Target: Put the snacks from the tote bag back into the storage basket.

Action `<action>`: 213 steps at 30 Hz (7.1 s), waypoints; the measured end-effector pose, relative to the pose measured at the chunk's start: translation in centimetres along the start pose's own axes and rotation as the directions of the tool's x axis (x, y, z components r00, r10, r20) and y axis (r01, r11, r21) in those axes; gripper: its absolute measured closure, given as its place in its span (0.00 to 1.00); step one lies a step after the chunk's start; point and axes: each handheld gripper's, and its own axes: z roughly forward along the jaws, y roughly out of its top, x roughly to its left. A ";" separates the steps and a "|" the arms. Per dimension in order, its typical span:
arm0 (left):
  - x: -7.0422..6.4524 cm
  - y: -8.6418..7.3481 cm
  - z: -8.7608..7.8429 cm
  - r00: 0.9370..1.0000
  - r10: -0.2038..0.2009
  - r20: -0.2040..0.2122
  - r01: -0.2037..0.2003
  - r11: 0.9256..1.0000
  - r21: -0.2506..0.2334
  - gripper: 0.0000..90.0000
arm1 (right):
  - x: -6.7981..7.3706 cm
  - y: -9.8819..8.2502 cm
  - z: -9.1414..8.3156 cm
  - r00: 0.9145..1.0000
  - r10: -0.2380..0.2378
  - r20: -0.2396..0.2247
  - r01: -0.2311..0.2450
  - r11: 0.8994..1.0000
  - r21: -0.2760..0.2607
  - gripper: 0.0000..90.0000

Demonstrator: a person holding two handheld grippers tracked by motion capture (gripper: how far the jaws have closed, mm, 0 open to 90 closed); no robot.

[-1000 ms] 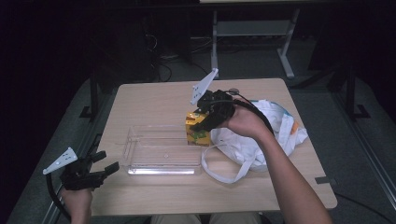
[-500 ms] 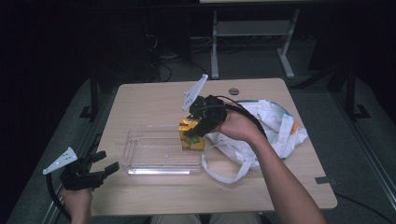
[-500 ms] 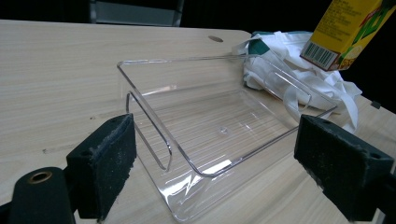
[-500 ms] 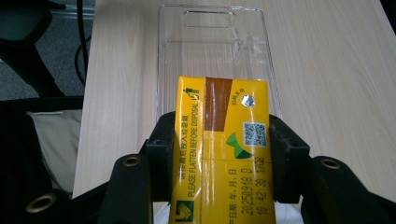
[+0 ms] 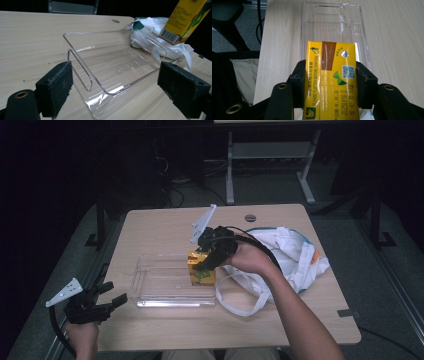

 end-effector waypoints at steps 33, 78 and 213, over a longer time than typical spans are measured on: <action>0.0 -0.1 0.2 1.000 0.002 0.002 -0.002 1.000 0.007 0.14 | 0.2 -1.4 3.2 0.999 0.017 -0.045 -0.017 1.000 0.014 0.58; -0.1 -0.1 0.2 1.000 -0.002 0.001 0.002 1.000 0.010 0.14 | 0.3 -3.9 6.2 0.996 0.049 -0.079 -0.047 0.999 0.019 0.58; -0.2 -0.1 0.5 1.000 -0.001 -0.001 0.001 1.000 0.026 0.14 | 0.3 -8.0 3.1 0.981 0.189 -0.049 -0.193 0.977 -0.092 0.34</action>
